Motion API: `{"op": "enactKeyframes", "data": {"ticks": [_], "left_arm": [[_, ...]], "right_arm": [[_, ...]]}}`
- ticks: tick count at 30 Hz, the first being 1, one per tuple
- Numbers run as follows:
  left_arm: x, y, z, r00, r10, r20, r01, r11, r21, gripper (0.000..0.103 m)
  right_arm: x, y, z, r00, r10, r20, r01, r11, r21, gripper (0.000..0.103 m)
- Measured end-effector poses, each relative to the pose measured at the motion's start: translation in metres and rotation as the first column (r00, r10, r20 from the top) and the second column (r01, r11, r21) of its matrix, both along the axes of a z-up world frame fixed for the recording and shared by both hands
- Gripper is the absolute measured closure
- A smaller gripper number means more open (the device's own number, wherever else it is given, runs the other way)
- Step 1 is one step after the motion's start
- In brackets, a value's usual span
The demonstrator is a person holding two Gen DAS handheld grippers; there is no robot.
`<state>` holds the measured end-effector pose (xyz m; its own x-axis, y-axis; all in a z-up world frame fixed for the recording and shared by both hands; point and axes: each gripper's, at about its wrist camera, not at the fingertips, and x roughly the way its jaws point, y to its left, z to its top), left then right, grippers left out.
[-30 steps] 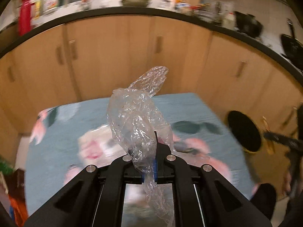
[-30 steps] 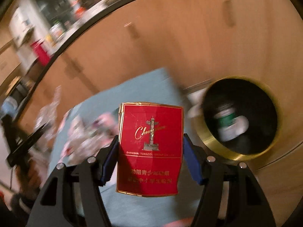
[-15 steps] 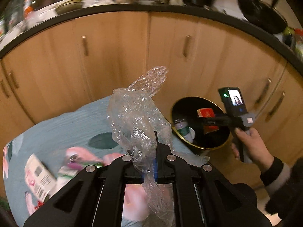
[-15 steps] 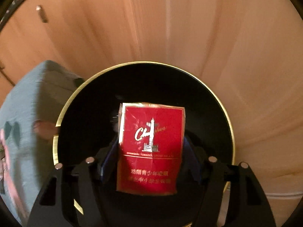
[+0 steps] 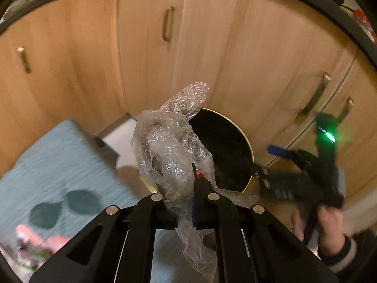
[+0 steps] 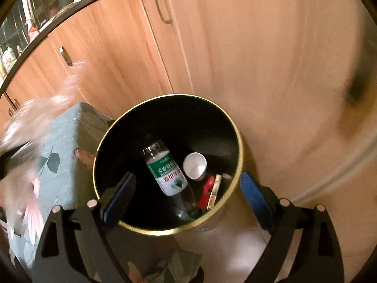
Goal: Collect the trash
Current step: 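Release the plastic bag into the bin with the left tool, then grasp the pink-green can with the right tool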
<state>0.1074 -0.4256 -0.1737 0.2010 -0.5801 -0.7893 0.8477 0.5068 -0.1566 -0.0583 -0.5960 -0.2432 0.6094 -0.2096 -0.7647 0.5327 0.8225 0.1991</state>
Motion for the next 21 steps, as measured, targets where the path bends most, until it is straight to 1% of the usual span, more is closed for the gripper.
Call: {"op": "enactKeyframes", "data": {"ticks": [2, 3, 4, 5, 6, 7, 10, 12, 15, 16, 17, 19, 20, 21], "left_arm": [[0.009, -0.021, -0.014, 0.999, -0.01, -0.043, 0.011, 1.0, 0.009, 0.088], [0.011, -0.025, -0.02, 0.998, -0.015, -0.057, 0.016, 1.0, 0.014, 0.072], [0.015, -0.03, -0.024, 0.999, -0.003, -0.052, 0.005, 1.0, 0.021, 0.056], [0.018, -0.035, -0.028, 0.999, 0.013, -0.03, -0.012, 1.0, 0.024, 0.05], [0.021, -0.038, -0.03, 1.0, 0.012, -0.023, -0.012, 1.0, 0.021, 0.041], [0.023, -0.04, -0.032, 1.0, 0.007, -0.028, -0.007, 1.0, 0.019, 0.037], [0.031, -0.041, -0.037, 0.999, 0.015, -0.05, -0.014, 1.0, 0.016, 0.037], [0.037, -0.031, -0.033, 0.997, 0.032, -0.07, -0.032, 0.999, 0.001, 0.037], [0.048, 0.013, -0.013, 0.99, 0.089, -0.113, -0.095, 0.994, -0.058, 0.037], [0.05, 0.033, -0.004, 0.985, 0.111, -0.135, -0.124, 0.988, -0.092, 0.036], [0.052, 0.057, 0.006, 0.981, 0.135, -0.139, -0.152, 0.981, -0.119, 0.034], [0.043, 0.099, 0.021, 0.976, 0.187, -0.108, -0.202, 0.966, -0.16, 0.025], [0.04, 0.134, 0.032, 0.97, 0.235, -0.067, -0.244, 0.953, -0.182, 0.023], [0.038, 0.155, 0.037, 0.962, 0.269, -0.039, -0.271, 0.943, -0.191, 0.019]], "right_arm": [[-0.006, -0.002, 0.0, 1.0, -0.013, 0.001, 0.013, 1.0, -0.004, 0.012], [-0.007, -0.003, -0.002, 1.0, -0.017, 0.003, 0.017, 1.0, 0.0, 0.012], [-0.014, -0.004, -0.003, 1.0, -0.018, 0.006, 0.018, 1.0, 0.007, 0.012], [-0.018, -0.005, -0.002, 1.0, -0.024, 0.008, 0.024, 1.0, 0.01, 0.012], [-0.02, -0.007, -0.001, 1.0, -0.029, 0.01, 0.028, 1.0, 0.01, 0.012], [-0.022, -0.007, 0.0, 0.999, -0.035, 0.013, 0.035, 0.999, 0.01, 0.012], [-0.027, -0.002, 0.005, 0.999, -0.043, 0.027, 0.043, 0.999, 0.008, 0.012], [-0.031, 0.004, 0.013, 0.998, -0.033, 0.046, 0.033, 0.999, 0.005, 0.012], [-0.025, 0.025, 0.03, 0.995, 0.043, 0.086, -0.042, 0.999, -0.015, 0.012], [-0.02, 0.038, 0.038, 0.991, 0.089, 0.104, -0.086, 0.996, -0.026, 0.012], [-0.016, 0.047, 0.044, 0.984, 0.132, 0.119, -0.129, 0.991, -0.031, 0.012], [0.003, 0.084, 0.054, 0.95, 0.281, 0.136, -0.278, 0.96, -0.044, 0.012], [0.014, 0.105, 0.057, 0.925, 0.356, 0.136, -0.351, 0.935, -0.058, 0.012], [0.024, 0.122, 0.059, 0.903, 0.41, 0.131, -0.404, 0.912, -0.069, 0.012]]}}
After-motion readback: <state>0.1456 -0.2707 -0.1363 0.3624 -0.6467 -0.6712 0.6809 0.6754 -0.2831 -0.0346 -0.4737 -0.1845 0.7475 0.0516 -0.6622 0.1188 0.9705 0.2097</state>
